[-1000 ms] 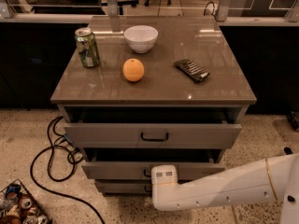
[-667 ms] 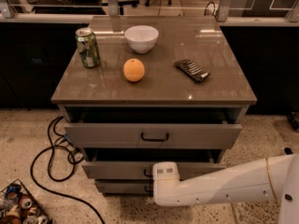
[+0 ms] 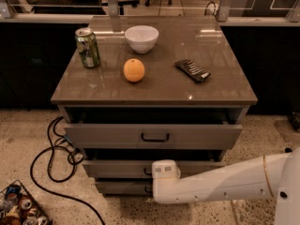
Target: Close middle drawer
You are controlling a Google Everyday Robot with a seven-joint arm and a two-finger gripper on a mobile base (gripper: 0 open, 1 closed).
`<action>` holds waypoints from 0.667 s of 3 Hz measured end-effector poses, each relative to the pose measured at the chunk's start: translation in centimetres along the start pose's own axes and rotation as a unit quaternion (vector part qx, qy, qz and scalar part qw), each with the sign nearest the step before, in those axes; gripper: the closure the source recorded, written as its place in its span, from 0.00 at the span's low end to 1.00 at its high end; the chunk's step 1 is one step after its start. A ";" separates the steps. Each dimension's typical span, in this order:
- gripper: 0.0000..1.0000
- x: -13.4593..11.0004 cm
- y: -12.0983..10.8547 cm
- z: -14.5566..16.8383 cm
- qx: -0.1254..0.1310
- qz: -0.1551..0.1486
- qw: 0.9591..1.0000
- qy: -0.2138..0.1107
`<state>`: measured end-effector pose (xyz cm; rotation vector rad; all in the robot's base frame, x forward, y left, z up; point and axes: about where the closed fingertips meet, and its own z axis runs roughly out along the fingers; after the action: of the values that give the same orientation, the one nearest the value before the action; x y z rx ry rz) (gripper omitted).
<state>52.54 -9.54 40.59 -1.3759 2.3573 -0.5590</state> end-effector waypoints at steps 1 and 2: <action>1.00 0.1 -1.0 0.8 0.018 0.014 1.000 0.010; 1.00 0.1 -1.1 0.9 0.020 0.016 1.000 0.011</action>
Offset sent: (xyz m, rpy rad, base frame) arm 0.0302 -0.0106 -0.0098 -0.0260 -0.0750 -0.1031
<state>53.75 -10.23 40.39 -1.3187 2.3679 -0.6106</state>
